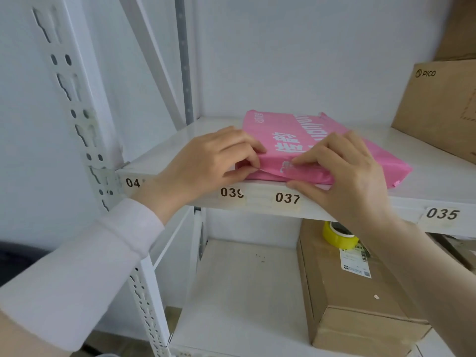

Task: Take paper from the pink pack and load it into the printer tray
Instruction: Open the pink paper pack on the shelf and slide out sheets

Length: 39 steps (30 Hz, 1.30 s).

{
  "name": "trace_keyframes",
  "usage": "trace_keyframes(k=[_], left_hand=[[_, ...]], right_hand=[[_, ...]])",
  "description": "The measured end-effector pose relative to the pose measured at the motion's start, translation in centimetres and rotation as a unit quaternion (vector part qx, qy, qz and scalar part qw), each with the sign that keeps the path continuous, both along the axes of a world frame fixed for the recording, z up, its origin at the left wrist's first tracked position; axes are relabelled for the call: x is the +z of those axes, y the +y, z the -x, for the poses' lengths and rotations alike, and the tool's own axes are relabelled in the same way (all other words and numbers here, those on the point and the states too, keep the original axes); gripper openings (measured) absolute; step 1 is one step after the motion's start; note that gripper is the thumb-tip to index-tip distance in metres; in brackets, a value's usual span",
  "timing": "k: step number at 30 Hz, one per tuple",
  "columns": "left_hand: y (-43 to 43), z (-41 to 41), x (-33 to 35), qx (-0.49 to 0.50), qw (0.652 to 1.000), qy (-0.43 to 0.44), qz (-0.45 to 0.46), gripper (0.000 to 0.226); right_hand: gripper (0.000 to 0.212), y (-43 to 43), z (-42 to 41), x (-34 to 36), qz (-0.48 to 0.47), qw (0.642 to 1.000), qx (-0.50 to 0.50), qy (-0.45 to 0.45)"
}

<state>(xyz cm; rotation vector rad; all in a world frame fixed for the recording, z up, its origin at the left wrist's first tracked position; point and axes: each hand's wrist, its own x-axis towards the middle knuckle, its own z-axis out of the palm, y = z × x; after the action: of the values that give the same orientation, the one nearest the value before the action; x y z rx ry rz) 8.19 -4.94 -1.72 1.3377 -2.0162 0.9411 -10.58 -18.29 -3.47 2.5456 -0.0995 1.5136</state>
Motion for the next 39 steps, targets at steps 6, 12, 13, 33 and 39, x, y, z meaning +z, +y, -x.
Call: trace_keyframes(k=[6,12,13,33,39], left_hand=[[0.1,1.1,-0.4,0.065,0.998,0.0,0.007,0.017],[0.2,1.9,-0.1,0.092,0.995,0.034,-0.014,0.013],[0.3,1.9,0.0,0.086,0.994,0.056,-0.026,0.016],[0.4,2.4,0.6,0.09,0.986,0.135,-0.029,0.025],[-1.6,4.2,0.4,0.056,0.984,0.164,-0.028,0.018]], right_hand=[[0.027,0.3,-0.7,-0.5,0.012,1.0,0.0,-0.02],[0.017,1.1,-1.3,-0.2,-0.003,0.999,-0.003,-0.04],[0.015,1.2,-1.3,0.0,-0.007,0.999,-0.004,-0.031],[0.025,0.9,-0.4,1.3,-0.071,0.996,0.037,0.027],[0.009,1.0,-0.3,2.9,-0.115,0.986,0.012,0.118]])
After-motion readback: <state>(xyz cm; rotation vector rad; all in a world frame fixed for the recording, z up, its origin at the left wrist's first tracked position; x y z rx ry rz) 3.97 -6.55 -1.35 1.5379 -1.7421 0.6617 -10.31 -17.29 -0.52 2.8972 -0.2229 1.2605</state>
